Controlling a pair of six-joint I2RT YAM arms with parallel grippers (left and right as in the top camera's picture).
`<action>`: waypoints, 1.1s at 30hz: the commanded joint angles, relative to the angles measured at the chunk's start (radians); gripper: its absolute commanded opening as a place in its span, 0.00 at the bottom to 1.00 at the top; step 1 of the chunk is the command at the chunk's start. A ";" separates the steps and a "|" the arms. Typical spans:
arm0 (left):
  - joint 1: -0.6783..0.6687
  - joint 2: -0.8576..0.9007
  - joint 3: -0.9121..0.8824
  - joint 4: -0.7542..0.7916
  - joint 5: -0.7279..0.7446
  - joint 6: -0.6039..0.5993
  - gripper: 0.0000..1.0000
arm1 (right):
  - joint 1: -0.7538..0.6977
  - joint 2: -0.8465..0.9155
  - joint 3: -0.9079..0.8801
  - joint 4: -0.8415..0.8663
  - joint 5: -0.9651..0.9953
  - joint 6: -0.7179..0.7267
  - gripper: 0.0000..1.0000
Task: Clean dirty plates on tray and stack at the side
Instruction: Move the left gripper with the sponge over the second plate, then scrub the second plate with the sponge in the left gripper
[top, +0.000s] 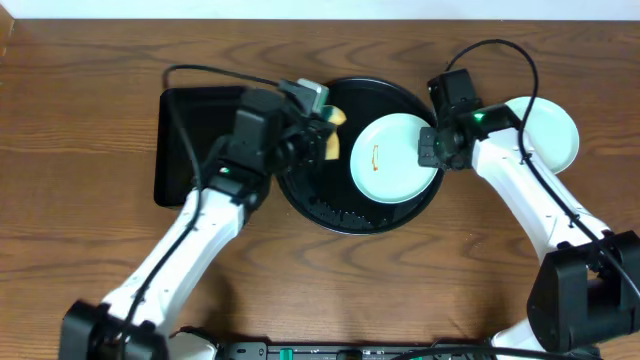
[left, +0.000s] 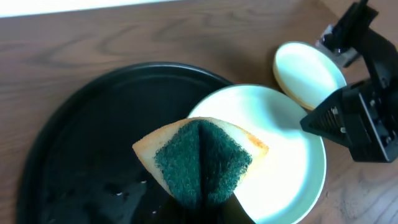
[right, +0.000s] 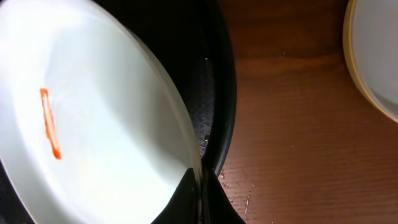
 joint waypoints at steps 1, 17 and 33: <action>-0.048 0.106 0.005 0.066 -0.017 -0.012 0.07 | -0.026 -0.002 -0.093 0.109 -0.060 0.027 0.01; -0.065 0.210 0.005 0.163 -0.029 -0.045 0.08 | -0.026 0.040 -0.327 0.518 -0.137 -0.030 0.01; -0.148 0.375 0.005 0.222 -0.148 -0.025 0.08 | -0.025 0.040 -0.345 0.546 -0.108 -0.029 0.01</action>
